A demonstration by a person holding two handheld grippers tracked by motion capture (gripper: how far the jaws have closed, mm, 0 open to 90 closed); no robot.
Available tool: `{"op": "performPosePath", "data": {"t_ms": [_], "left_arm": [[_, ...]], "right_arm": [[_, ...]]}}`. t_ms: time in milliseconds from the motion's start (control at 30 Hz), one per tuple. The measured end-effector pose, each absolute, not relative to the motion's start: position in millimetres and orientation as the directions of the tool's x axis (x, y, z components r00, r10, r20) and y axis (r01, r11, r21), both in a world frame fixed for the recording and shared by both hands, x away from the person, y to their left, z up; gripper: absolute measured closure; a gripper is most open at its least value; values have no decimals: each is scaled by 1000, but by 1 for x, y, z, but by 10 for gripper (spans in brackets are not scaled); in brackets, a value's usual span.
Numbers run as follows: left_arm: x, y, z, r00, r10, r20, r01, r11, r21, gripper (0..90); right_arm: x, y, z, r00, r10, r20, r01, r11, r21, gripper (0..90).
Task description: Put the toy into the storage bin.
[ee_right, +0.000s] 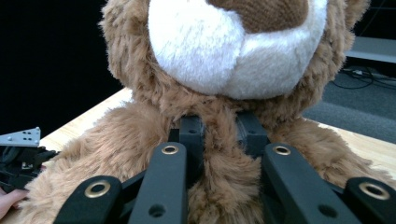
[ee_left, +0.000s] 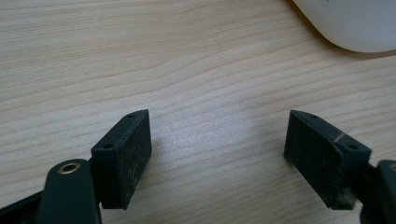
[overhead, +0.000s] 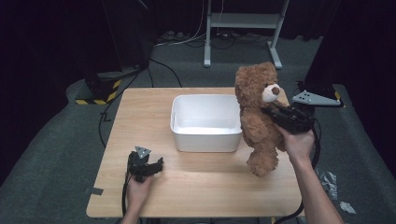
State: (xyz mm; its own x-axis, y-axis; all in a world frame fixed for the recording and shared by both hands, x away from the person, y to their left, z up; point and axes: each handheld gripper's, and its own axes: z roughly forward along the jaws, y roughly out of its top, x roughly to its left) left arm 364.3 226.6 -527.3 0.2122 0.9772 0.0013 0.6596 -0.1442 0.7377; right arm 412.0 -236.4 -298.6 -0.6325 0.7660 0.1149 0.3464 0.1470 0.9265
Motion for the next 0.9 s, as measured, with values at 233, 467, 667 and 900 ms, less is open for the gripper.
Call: {"op": "performPosePath", "data": {"t_ms": [233, 467, 667, 900], "left_arm": [[364, 227, -527, 213, 977, 2, 660, -145, 737, 231], [364, 227, -527, 212, 977, 1, 660, -144, 737, 231], [364, 227, -527, 213, 977, 2, 660, -145, 738, 231], [364, 227, -527, 213, 977, 2, 659, -145, 738, 231]], "right_arm": [[421, -222, -284, -654, 750, 98, 340, 176, 924, 770], [428, -210, -278, -665, 740, 103, 344, 181, 921, 770], [435, -201, -274, -667, 739, 98, 346, 190, 919, 770], [441, -191, -271, -669, 735, 108, 352, 186, 917, 771]]}}
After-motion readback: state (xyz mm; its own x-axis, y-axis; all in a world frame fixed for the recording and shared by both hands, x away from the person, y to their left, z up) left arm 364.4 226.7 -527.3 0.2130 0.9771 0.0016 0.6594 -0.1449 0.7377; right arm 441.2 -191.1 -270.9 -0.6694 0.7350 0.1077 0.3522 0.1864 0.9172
